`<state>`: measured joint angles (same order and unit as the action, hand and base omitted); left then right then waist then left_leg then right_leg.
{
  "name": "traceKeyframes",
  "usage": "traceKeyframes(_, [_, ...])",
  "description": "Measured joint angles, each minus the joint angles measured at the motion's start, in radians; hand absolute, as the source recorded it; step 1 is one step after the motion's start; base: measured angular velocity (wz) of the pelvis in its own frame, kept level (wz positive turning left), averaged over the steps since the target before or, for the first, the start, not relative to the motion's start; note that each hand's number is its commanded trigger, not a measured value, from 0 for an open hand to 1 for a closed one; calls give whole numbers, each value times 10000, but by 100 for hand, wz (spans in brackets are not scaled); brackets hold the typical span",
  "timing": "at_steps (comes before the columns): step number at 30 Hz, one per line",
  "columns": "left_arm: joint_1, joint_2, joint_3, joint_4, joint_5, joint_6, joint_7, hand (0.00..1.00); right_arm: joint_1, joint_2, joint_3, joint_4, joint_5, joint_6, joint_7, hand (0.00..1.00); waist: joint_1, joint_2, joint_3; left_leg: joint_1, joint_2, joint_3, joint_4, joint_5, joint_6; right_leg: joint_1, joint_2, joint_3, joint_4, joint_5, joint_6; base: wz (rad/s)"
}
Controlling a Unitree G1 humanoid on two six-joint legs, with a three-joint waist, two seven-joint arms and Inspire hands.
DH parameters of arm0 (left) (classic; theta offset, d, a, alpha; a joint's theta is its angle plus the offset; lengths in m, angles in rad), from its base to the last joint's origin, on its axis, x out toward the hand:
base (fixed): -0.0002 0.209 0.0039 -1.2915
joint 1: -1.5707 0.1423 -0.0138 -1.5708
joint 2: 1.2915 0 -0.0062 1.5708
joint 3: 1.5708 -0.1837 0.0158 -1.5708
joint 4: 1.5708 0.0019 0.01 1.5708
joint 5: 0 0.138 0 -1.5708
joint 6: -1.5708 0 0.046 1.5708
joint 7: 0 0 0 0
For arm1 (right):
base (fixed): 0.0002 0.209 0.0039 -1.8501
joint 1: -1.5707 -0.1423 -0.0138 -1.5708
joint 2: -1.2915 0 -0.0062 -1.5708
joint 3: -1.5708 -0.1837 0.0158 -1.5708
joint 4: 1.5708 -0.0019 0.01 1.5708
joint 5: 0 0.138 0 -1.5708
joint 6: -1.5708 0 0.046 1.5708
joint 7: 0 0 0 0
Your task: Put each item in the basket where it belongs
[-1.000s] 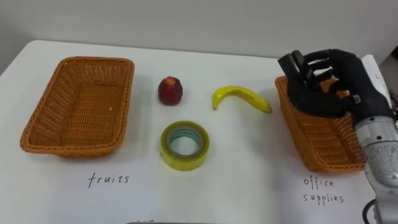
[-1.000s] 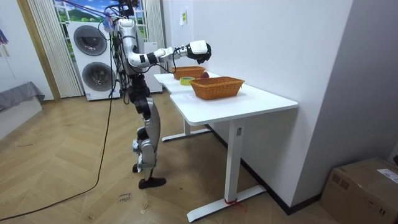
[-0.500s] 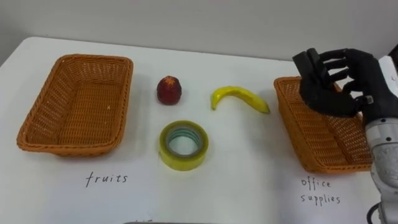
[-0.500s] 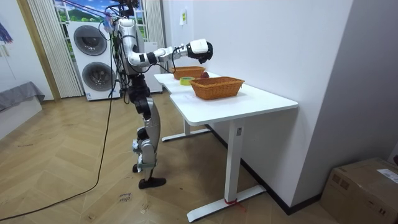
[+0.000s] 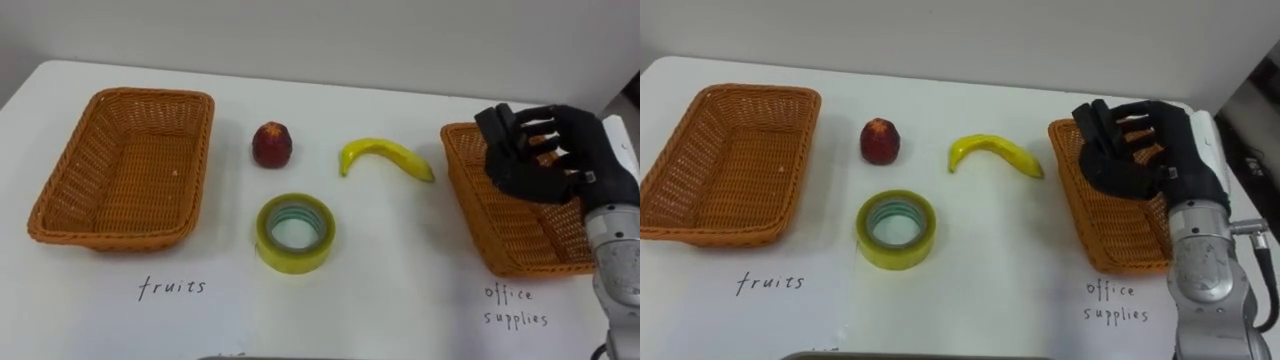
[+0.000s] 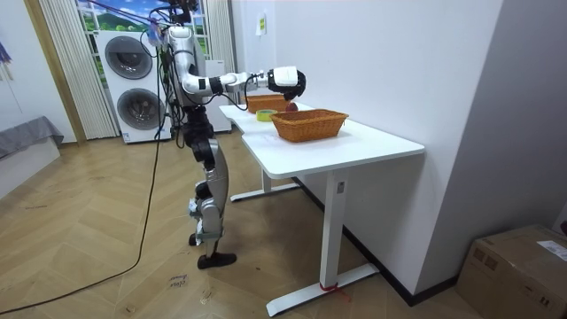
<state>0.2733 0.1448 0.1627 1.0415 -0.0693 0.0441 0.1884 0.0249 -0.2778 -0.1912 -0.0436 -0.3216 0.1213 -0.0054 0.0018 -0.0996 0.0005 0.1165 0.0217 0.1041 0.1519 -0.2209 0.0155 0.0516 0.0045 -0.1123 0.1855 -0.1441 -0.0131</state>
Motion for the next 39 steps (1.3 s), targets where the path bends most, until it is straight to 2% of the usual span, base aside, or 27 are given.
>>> traceKeyframes(6, [8, -4, 104, 6, 25, 9, -6, 0, 2, -4, -234, 227, 16, -1, 38, 100, -4, -15, -9, -2, 0, -1, 0, -1, 0, 8, 0, 1, -16, -2, 2, 0])
traceKeyframes(10, [12, -2, 111, 188, 31, 25, -4, 0, 18, -8, -319, 956, -30, 70, 174, 100, -34, -66, -13, 1, -6, -3, 6, 0, 1, 22, -7, 4, -14, -2, 2, 0])
traceKeyframes(15, [61, -3, 297, 203, 50, 233, -21, 0, 20, -9, -335, 1159, -232, 118, 323, 99, -65, -55, -14, -9, -6, -2, 28, 0, 1, 22, -7, 5, -21, -4, 4, 0])
traceKeyframes(16, [66, -4, 297, 202, 50, 242, -32, 0, 20, -9, -335, 1159, -252, 118, 358, 83, -64, -48, -14, -8, -9, 5, 33, 0, 1, 21, -10, 9, -21, -4, 4, 0])
traceKeyframes(17, [68, -4, 298, 202, 49, 256, -36, 0, 20, -9, -336, 1159, -252, 118, 412, 61, -62, -46, -14, -5, -10, 13, 35, 0, 1, 21, -11, 14, -22, -4, 5, 0])
traceKeyframes(18, [67, -4, 298, 202, 50, 271, -38, 0, 20, -9, -335, 1158, -253, 118, 433, 6, -62, -46, -14, -5, -11, 14, 36, 0, 1, 20, -11, 15, -22, -4, 5, 0])
traceKeyframes(19, [61, -4, 299, 201, 49, 303, -44, 0, 20, -9, -336, 1158, -259, 118, 468, 0, -63, -44, -13, -4, -11, 13, 56, 0, 1, 20, -11, 18, -23, -4, 5, 0])
traceKeyframes(39, [-81, -8, 287, 161, 24, 406, -48, 0, 20, -9, -340, 1158, -337, 121, 531, 0, -60, 89, -16, -2, -9, 4, 115, 0, 1, 55, -10, 60, -15, -4, 4, 0])
